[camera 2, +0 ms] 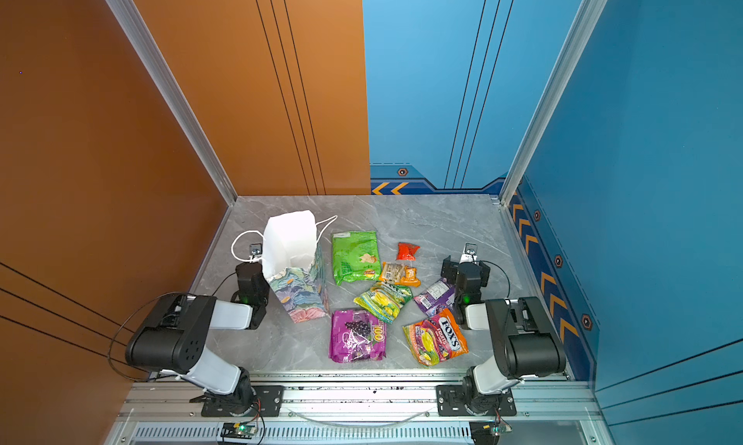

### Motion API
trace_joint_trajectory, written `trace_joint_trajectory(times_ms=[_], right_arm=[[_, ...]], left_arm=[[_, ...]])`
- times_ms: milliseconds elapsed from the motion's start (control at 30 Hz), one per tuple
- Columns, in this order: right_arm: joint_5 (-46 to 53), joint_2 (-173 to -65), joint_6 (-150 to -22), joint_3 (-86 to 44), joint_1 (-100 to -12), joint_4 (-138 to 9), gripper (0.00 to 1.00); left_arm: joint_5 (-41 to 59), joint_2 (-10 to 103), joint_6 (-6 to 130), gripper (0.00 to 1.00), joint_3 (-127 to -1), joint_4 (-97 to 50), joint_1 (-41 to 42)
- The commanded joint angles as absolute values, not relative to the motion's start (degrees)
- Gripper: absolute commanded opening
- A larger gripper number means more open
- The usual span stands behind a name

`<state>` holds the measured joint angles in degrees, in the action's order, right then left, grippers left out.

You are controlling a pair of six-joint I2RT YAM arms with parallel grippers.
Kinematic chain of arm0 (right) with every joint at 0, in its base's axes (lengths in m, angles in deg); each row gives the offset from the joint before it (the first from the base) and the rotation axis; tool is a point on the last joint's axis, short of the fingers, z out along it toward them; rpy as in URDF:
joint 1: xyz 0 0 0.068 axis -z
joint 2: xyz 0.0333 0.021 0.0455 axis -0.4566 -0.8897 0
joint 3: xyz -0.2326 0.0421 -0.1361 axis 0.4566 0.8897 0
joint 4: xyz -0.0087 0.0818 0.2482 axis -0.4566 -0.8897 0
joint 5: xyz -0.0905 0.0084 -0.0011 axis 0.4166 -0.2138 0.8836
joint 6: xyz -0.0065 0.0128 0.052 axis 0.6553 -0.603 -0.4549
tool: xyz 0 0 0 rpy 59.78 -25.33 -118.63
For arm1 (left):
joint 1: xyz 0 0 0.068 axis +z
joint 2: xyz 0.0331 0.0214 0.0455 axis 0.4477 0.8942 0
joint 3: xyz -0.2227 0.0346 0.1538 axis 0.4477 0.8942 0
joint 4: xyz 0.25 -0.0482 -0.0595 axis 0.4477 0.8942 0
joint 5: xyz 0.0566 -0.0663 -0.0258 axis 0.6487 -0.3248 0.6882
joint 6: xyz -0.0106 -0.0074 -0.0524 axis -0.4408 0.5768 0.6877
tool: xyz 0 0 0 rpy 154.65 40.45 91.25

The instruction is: Place the snacks into the paper bag

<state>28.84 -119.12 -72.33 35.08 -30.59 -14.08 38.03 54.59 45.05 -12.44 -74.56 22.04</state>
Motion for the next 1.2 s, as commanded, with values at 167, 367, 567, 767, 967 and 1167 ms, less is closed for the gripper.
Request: trace_joint_trajectory(times_ms=[167,367,567,767,967,1167], right_arm=[[26.9,-118.8,-72.5,34.1,-29.7,-15.2,1.00],[27.1,-118.8,-72.4,34.1,-29.8,-15.2,1.00],[27.4,-118.8,-72.2,34.1,-30.2,-15.0,1.00],[26.2,-115.6,-69.6,36.5,-31.8,-13.5,1.00],[29.5,-107.7,-71.2,38.1,-32.3,-18.0,1.00],[30.4,-103.3,-73.0,37.3,-31.7,-24.0,1.00]], left_arm=[[38.7,54.2,45.4,0.98,-12.5,-74.4,22.0],[38.7,54.0,45.5,0.98,-12.4,-74.4,22.0],[41.5,54.5,43.4,0.98,-9.3,-81.4,19.6],[44.6,54.3,41.8,0.98,-6.0,-88.5,17.5],[47.5,53.6,40.8,0.98,-0.4,-99.8,16.2],[51.9,39.9,42.6,0.98,6.5,-96.7,15.6]])
